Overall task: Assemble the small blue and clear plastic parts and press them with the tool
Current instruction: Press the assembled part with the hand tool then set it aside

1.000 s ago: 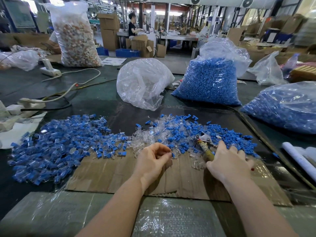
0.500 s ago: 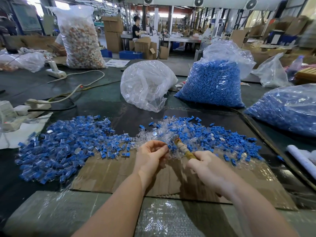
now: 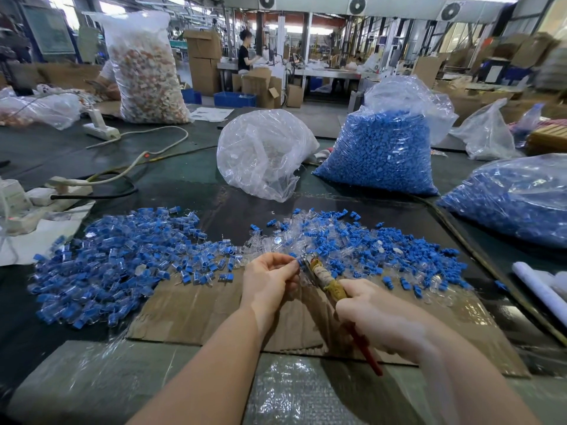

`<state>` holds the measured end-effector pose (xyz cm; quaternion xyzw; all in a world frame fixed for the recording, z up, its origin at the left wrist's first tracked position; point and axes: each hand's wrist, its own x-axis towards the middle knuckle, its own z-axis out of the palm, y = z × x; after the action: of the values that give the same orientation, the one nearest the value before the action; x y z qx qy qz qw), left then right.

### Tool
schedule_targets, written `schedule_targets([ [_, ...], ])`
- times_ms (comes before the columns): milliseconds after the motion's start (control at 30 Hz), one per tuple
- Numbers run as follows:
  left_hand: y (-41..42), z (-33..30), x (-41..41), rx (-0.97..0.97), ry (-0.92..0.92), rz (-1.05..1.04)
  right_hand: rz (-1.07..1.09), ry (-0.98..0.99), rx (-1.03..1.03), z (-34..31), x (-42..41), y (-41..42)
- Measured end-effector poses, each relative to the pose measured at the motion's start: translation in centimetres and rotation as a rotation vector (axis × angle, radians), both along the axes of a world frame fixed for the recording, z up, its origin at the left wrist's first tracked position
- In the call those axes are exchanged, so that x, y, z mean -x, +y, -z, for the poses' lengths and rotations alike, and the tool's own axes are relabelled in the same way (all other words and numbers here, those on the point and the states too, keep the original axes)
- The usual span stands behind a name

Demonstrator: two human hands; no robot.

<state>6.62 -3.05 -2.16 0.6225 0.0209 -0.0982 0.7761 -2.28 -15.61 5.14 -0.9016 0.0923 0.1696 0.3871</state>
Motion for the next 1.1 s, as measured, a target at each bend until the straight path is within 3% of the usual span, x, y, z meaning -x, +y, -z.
schedule_targets([
  [200,0.2,-0.1,0.1,-0.035,-0.003,0.015,-0.029,0.014,-0.009,-0.1,-0.1,-0.1],
  [533,0.5,0.0,0.3,-0.110,-0.038,0.048,-0.004,-0.076,0.160,1.9,-0.6,0.3],
  [700,0.3,0.0,0.3,-0.079,-0.050,0.012,0.139,-0.161,-0.068,2.6,-0.1,0.4],
  [833,0.5,0.2,0.4,-0.087,-0.096,-0.049,0.267,-0.287,0.090,3.4,-0.2,-0.9],
  [967,2.9,-0.6,-0.7,-0.449,-0.352,-0.272,0.331,-0.353,0.254,3.8,0.0,-2.9],
  [1100,7.3,-1.1,-2.8,-0.927,-0.445,-0.475,0.393,-0.340,0.378,4.1,0.0,-5.1],
])
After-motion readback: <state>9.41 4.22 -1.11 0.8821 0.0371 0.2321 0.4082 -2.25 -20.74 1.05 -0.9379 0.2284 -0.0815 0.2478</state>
